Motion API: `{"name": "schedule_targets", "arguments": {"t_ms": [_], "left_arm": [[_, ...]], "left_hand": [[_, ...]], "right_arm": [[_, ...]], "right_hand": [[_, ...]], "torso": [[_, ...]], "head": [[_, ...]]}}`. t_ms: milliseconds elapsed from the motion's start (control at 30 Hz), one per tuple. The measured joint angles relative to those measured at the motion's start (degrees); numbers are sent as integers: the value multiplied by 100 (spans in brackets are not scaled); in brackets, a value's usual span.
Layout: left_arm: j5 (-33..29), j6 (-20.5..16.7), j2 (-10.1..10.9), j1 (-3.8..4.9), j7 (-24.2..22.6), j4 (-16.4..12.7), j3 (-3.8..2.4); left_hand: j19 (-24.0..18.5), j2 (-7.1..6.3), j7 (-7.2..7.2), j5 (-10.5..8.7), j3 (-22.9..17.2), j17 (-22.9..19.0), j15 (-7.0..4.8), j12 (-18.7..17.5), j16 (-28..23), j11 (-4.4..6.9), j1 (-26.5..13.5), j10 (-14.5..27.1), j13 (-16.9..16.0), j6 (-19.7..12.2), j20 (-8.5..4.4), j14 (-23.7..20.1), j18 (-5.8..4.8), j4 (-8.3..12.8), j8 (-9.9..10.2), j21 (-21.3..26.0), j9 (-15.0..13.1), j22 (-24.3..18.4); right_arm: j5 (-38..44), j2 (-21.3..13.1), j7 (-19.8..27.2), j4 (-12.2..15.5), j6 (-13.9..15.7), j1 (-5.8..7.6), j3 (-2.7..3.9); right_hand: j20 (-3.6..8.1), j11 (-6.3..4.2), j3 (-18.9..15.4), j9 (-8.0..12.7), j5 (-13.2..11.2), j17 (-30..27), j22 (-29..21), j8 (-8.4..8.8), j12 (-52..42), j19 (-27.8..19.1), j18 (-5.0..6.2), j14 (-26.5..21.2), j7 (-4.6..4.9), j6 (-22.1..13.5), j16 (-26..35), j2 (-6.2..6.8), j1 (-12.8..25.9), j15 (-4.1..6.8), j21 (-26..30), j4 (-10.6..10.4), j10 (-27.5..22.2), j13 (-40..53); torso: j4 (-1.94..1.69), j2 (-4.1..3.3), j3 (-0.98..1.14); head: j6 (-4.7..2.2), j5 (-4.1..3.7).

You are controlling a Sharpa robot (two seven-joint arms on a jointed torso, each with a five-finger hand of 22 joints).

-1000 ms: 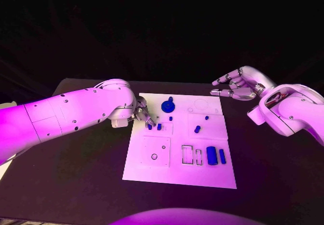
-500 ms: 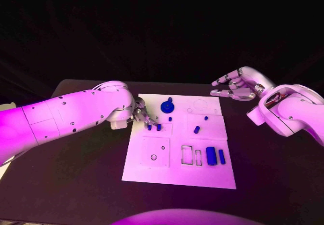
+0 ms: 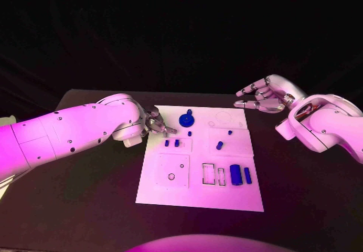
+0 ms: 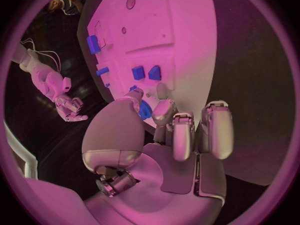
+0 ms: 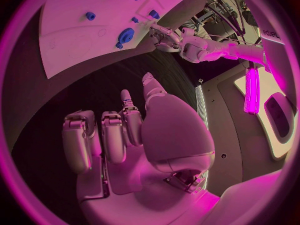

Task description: Assemble the parts on the task board

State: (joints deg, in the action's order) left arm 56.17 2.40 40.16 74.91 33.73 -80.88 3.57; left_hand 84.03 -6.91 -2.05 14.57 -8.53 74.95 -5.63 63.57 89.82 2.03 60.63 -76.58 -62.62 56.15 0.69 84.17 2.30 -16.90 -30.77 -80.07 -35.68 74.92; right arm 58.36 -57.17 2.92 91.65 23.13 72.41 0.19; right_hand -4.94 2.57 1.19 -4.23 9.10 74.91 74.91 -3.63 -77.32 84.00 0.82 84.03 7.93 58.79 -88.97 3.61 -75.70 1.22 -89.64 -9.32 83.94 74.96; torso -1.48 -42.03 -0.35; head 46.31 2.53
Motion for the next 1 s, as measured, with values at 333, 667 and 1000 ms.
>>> {"name": "schedule_targets", "arguments": {"t_ms": [333, 667, 1000], "left_arm": [[-763, -1117, 75, -18, -1430, -56, 15], [-23, -1531, -92, -176, -2538, -69, 74], [1301, -1715, -435, -358, -2852, 204, 97]], "left_hand": [[-2073, -151, -581, 0, -562, -1616, 533, -2472, -2967, -557, 1323, 2077, 2252, -1033, 453, -1283, 752, 260, 342, 4082, 452, -3452], [-1927, -432, -627, -456, -1198, -2426, 612, -3549, -3509, -670, 2325, 2302, 3650, -720, 545, -1439, 753, 783, 962, 4485, 1426, -3759], [-633, -564, -491, -655, -1223, -292, 518, -4152, -1190, -602, 2256, 2003, 4675, -173, 460, -46, 577, 809, 1513, 2704, 2147, -2214]], "right_arm": [[0, -1, 0, -7, 0, 0, 0], [0, 1, 2, -15, 0, -1, 0], [0, 16, 6, -24, -1, -6, 0]], "right_hand": [[0, 0, 0, 0, 0, 0, 3, 0, 0, 0, 0, 0, 0, 0, 0, 0, 0, 0, 0, 0, 0, 0], [0, 0, 0, 0, 0, 4, 2, 0, 0, 0, -1, 0, 0, 0, 0, 0, 0, 0, 0, 0, 0, 0], [0, 0, 0, 1, 6, 3, 2, 0, 0, 0, 0, 0, 0, 0, 0, 0, 0, 0, 0, 0, 0, 0]], "torso": [[-5, 4, 3], [-5, 4, 4], [8, -2, 3]], "head": [[-34, -29], [-98, -92], [-149, -122]]}}
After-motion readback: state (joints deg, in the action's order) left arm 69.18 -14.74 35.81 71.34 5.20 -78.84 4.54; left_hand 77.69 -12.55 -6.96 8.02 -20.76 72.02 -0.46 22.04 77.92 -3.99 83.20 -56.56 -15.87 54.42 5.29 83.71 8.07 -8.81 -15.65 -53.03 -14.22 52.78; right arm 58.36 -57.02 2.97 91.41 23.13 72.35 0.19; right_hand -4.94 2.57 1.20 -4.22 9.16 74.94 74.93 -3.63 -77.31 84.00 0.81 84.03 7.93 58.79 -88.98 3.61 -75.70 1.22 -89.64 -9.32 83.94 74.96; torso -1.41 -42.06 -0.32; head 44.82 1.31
